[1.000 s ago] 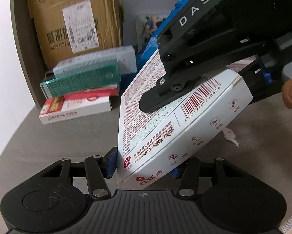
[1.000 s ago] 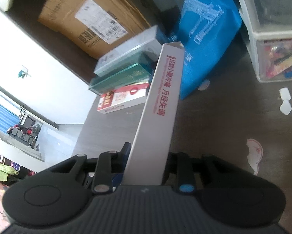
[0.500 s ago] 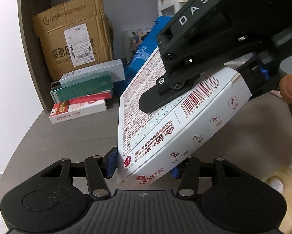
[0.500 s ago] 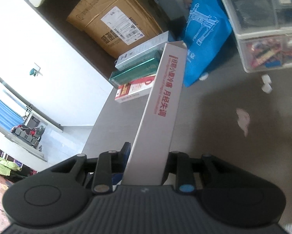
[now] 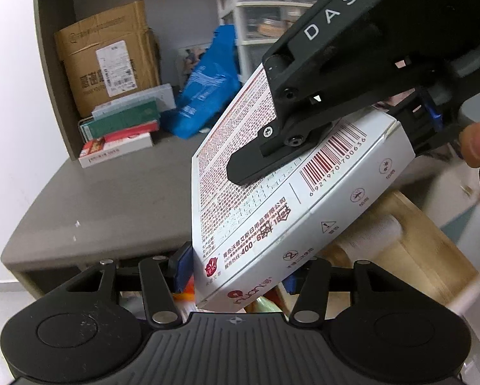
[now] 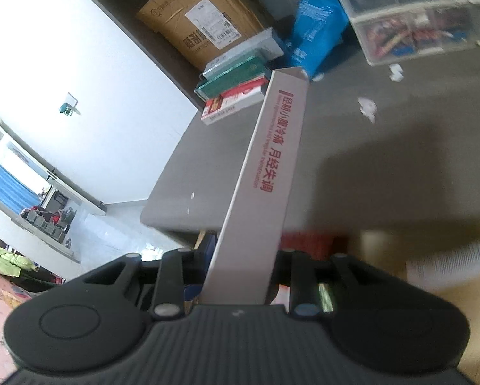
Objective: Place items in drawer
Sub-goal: 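Carry the medicine box down over the open drawer with the right gripper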
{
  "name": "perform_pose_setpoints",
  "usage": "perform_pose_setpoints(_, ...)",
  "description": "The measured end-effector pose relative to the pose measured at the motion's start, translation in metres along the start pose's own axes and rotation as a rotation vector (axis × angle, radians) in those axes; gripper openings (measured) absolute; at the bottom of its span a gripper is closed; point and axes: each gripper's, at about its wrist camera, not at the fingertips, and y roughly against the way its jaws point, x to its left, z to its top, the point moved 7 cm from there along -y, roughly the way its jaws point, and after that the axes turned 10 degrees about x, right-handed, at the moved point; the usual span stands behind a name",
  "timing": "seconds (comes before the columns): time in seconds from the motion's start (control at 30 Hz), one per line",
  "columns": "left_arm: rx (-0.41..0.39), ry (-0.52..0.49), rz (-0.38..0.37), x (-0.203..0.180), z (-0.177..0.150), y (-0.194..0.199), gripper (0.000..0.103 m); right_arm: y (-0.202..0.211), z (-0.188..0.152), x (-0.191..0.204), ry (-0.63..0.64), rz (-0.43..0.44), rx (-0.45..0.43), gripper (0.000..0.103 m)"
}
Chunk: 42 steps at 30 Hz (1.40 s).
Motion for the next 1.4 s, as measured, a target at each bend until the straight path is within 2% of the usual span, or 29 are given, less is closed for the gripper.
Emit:
perform_pose_setpoints(0.3, 0.031, -0.068, -0.049, -0.039, -0.056, 0.012, 0.055, 0.016, -0.069, -0.029, -0.108, -0.003, -0.034, 0.029)
perform_pose_setpoints(0.47, 0.032, -0.068, -0.066, -0.047, -0.073, 0.008, 0.057, 0.016, -0.091, -0.053, -0.202, 0.035, -0.029, 0.029)
perform_pose_setpoints(0.57, 0.028, -0.051, -0.073, -0.045, -0.073, 0.005, 0.057, 0.015, -0.093, -0.066, -0.265, 0.093, -0.034, 0.029)
perform_pose_setpoints(0.7, 0.037, -0.057, -0.070, -0.043, -0.069, -0.005, 0.057, 0.011, -0.091, -0.078, -0.306, 0.129, -0.027, 0.029)
perform_pose_setpoints(0.8, 0.047, -0.058, -0.065, -0.041, -0.068, -0.010, 0.063, 0.013, -0.084, -0.088, -0.318, 0.139, -0.022, 0.029)
perform_pose_setpoints(0.97, 0.064, -0.023, -0.046, -0.024, -0.067, -0.017, 0.067, 0.022, -0.070, -0.104, -0.320, 0.117, -0.015, 0.029)
perform_pose_setpoints(1.07, 0.071, 0.021, -0.020, -0.010, -0.067, -0.022, 0.067, 0.026, -0.064, -0.115, -0.302, 0.032, -0.020, 0.026)
perform_pose_setpoints(1.2, 0.076, 0.070, -0.022, -0.001, -0.064, -0.027, 0.067, 0.019, -0.065, -0.121, -0.287, 0.008, 0.004, 0.025)
perform_pose_setpoints(1.4, 0.065, 0.086, -0.022, 0.003, -0.060, -0.027, 0.067, 0.000, -0.077, -0.132, -0.328, -0.007, 0.033, 0.025)
